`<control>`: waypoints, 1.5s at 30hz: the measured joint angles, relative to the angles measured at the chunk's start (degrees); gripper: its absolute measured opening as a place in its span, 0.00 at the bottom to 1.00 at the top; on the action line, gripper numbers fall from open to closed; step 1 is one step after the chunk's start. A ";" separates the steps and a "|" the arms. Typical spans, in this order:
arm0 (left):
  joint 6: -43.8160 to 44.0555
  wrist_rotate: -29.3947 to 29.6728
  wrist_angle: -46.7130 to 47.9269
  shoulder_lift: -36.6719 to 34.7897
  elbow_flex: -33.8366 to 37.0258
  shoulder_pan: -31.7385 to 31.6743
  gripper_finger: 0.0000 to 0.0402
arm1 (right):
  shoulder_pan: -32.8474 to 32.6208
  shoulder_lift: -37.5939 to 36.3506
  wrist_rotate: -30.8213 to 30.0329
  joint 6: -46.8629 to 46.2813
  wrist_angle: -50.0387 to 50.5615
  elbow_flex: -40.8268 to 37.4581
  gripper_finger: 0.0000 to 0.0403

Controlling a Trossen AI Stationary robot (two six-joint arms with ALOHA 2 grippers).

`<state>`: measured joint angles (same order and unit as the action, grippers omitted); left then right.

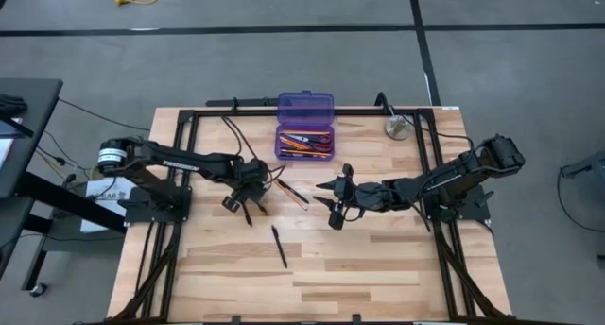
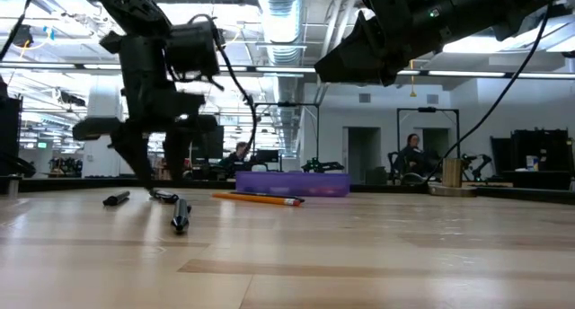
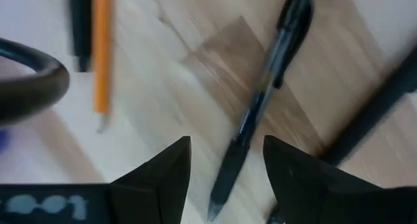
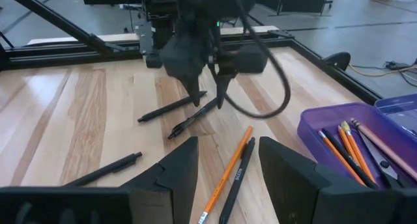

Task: Pick & place school supplies into a supply box
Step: Put the black pen into the violet supply box

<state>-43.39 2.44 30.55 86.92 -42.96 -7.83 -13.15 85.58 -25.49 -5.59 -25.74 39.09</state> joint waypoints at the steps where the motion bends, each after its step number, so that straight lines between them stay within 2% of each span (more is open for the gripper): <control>1: 0.19 0.00 -0.25 1.12 0.00 0.15 0.46 | 0.00 0.00 0.02 -0.01 0.03 0.00 0.38; 6: 0.74 1.43 -0.05 3.93 -1.29 1.37 0.46 | 0.00 0.00 0.10 -0.43 0.44 0.00 0.38; 26: -2.72 1.14 -0.07 4.19 -1.49 -0.44 0.46 | -1.05 0.01 0.19 -0.48 0.92 0.00 0.38; 41: -4.36 -2.18 -0.18 5.63 -1.29 -2.41 0.45 | -1.49 0.01 0.14 -0.48 0.46 0.00 0.38; 45: -4.41 -2.76 -0.01 5.67 -1.29 -2.69 0.40 | -1.51 0.02 0.15 -0.48 0.44 0.00 0.38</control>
<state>-47.80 -0.32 30.54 92.60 -44.25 -10.52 -14.65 85.60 -25.34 -6.07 -25.30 39.09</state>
